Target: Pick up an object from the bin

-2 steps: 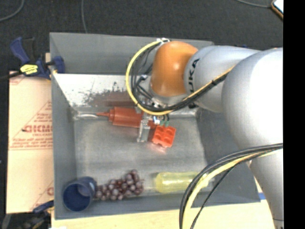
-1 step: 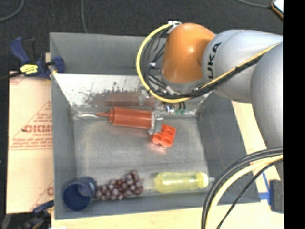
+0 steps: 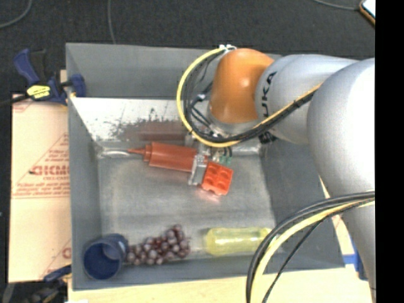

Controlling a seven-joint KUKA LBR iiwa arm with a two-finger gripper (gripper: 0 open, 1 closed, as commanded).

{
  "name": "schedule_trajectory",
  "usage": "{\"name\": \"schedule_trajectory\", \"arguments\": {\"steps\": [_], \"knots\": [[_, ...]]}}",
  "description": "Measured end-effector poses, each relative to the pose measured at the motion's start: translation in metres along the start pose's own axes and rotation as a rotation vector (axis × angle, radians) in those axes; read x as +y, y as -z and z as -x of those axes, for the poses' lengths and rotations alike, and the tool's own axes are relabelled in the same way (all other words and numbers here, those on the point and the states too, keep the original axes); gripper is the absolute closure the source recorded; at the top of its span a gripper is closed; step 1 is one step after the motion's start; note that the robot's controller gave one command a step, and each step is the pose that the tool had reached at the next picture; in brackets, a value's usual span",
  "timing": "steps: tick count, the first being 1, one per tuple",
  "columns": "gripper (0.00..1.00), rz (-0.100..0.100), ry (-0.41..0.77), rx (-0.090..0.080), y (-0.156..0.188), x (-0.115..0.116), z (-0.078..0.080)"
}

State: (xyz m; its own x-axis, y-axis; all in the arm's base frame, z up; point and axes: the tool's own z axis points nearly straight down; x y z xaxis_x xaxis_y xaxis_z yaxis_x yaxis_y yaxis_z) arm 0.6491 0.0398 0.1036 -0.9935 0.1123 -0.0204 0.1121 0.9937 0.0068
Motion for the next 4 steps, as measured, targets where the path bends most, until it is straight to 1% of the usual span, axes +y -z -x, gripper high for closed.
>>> {"name": "schedule_trajectory", "arguments": {"steps": [1, 2, 4], "knots": [[0.00, 0.002, -0.002, -0.003, -0.0326, 0.0175, -0.0119], [1.00, 0.002, -0.180, -0.003, -0.0328, 0.0132, -0.0129], [1.00, 0.001, -0.179, -0.004, -0.0318, 0.0128, -0.0127]]}}
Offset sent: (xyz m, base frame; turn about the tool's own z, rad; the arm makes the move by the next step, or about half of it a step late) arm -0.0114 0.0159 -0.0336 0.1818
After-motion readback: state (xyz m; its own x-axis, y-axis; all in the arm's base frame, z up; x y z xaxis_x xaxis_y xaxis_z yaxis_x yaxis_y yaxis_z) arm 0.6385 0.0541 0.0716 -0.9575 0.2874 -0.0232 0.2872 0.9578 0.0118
